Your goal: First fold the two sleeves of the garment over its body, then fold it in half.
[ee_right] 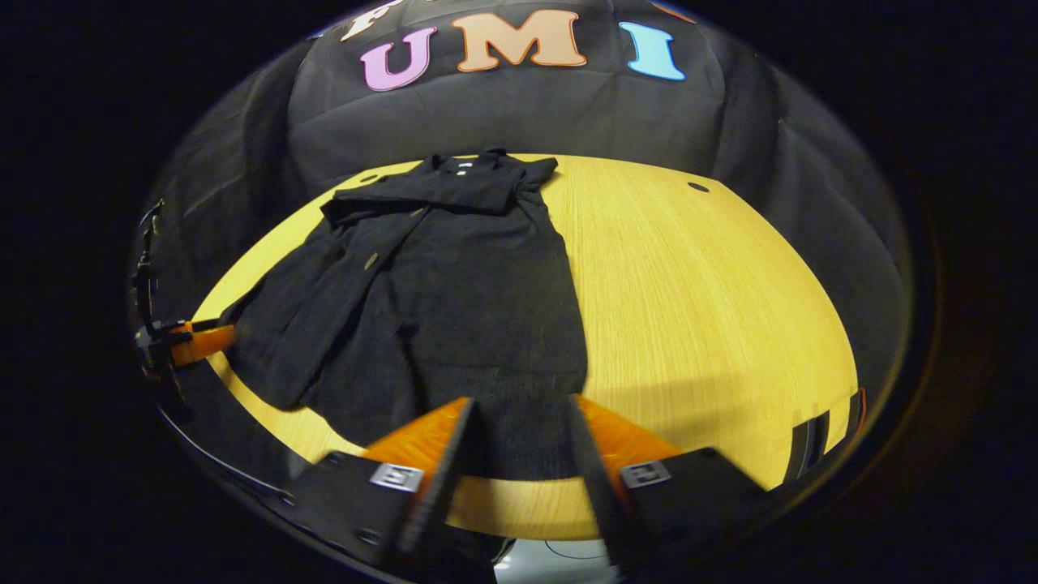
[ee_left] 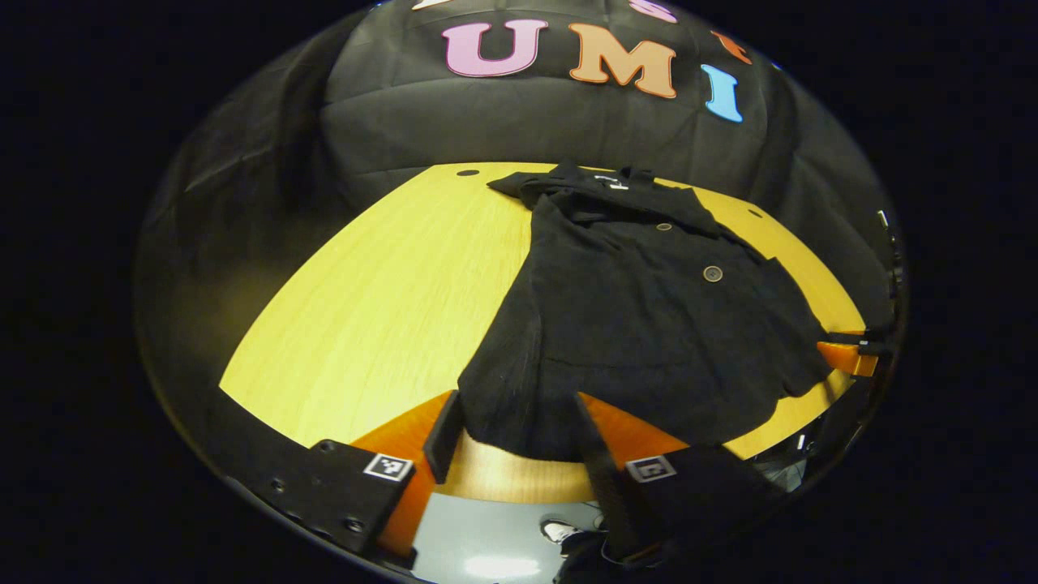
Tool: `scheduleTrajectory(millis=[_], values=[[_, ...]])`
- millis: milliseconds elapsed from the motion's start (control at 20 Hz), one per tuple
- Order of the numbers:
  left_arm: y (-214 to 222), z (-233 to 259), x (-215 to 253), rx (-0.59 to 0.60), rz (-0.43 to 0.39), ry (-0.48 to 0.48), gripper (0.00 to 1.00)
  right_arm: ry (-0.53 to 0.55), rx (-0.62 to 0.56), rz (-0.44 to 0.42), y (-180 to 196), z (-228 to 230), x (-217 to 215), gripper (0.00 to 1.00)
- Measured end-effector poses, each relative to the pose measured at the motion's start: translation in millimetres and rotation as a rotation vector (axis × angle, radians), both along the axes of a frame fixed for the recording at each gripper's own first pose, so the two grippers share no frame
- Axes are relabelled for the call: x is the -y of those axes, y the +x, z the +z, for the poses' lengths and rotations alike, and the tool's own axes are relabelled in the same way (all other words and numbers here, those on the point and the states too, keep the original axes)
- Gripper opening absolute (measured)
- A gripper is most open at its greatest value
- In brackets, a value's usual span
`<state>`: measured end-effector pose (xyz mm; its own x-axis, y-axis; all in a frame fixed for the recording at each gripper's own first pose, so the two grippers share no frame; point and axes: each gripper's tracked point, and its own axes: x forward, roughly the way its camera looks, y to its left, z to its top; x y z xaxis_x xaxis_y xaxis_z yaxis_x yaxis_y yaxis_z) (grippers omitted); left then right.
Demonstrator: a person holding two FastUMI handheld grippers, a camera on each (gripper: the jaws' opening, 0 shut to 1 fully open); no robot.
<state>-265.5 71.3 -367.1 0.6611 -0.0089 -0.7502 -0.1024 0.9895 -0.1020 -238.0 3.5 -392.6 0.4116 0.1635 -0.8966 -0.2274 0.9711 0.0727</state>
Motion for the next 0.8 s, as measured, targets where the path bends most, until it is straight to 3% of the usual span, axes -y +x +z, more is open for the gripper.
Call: scheduleTrajectory(millis=[150, 200, 400, 600, 800], values=[[4.2, -5.3, 5.4, -0.031, 0.023, -0.046, 0.05, -0.008, -0.016, 0.033, 0.3, -0.5, -8.4, 0.09], [4.5, -3.2, 4.4, -0.045, 0.042, -0.058, 0.01, -0.006, -0.022, 0.032, 0.0, 0.8, -10.0, 0.01], [21.4, 27.7, 4.4, 0.018, 0.055, -0.118, 0.00, 0.074, 0.017, -0.021, 6.6, 21.3, -22.8, 0.03], [55.2, 83.7, -1.7, 0.148, 0.003, -0.137, 0.00, 0.184, 0.142, -0.068, 37.4, 76.3, -38.5, 0.02], [82.9, 118.6, -6.4, 0.204, 0.006, -0.145, 0.00, 0.268, 0.262, -0.089, 75.4, 133.2, -58.7, 0.02]])
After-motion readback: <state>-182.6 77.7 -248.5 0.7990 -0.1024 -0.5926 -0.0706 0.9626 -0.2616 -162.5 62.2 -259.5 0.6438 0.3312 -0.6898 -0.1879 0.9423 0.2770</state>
